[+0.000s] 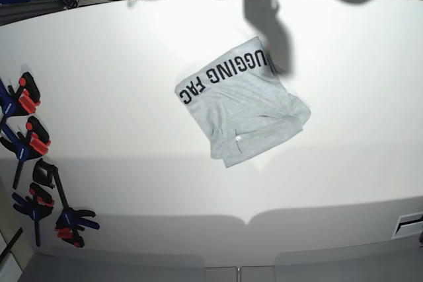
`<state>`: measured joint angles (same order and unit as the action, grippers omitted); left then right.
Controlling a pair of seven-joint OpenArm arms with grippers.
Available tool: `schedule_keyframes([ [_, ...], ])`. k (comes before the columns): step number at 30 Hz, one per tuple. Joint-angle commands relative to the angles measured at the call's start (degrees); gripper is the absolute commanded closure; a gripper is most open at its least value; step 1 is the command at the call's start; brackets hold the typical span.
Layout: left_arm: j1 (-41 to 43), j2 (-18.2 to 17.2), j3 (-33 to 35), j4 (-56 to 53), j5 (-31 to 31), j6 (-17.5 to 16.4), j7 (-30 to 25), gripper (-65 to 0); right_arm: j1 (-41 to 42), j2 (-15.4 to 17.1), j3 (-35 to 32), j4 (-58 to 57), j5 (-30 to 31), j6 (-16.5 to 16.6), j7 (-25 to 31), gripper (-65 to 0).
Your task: Fold the T-shirt properly
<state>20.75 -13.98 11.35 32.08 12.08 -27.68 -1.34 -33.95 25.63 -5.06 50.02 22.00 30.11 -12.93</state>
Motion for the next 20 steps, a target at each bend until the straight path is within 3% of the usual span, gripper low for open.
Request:
schedule_keyframes([
  [1,0.74,-0.28,0.0,0.13,-0.11,-0.13,0.04,-30.5,0.37,0.11,-0.04,-1.33,0.24,-0.22,2.51,-27.6],
  [3,0.83,-0.35,0.0,0.13,-0.09,0.0,0.09,-30.5,2.58,-1.44,-0.26,-4.55,0.26,-1.81,8.35,-27.6],
  [6,0.81,-0.28,0.0,0.15,-0.09,4.04,0.17,-30.5,5.77,-3.63,-0.26,-9.4,0.26,-4.48,15.02,-27.6],
  [8,0.5,-0.39,-0.02,0.15,-0.07,5.84,0.28,-30.5,7.85,-4.74,-0.26,-12.7,0.24,-6.27,15.69,-27.6],
  [11,-0.15,-0.5,-0.02,0.15,-0.02,5.86,0.11,-30.5,10.38,-5.75,-0.26,-17.25,0.28,-7.85,15.87,-27.6],
  [20,-2.97,0.48,-0.07,0.28,0.33,5.86,2.23,-30.5,13.09,-5.92,-0.26,-20.52,0.72,-7.85,18.75,-27.6],
])
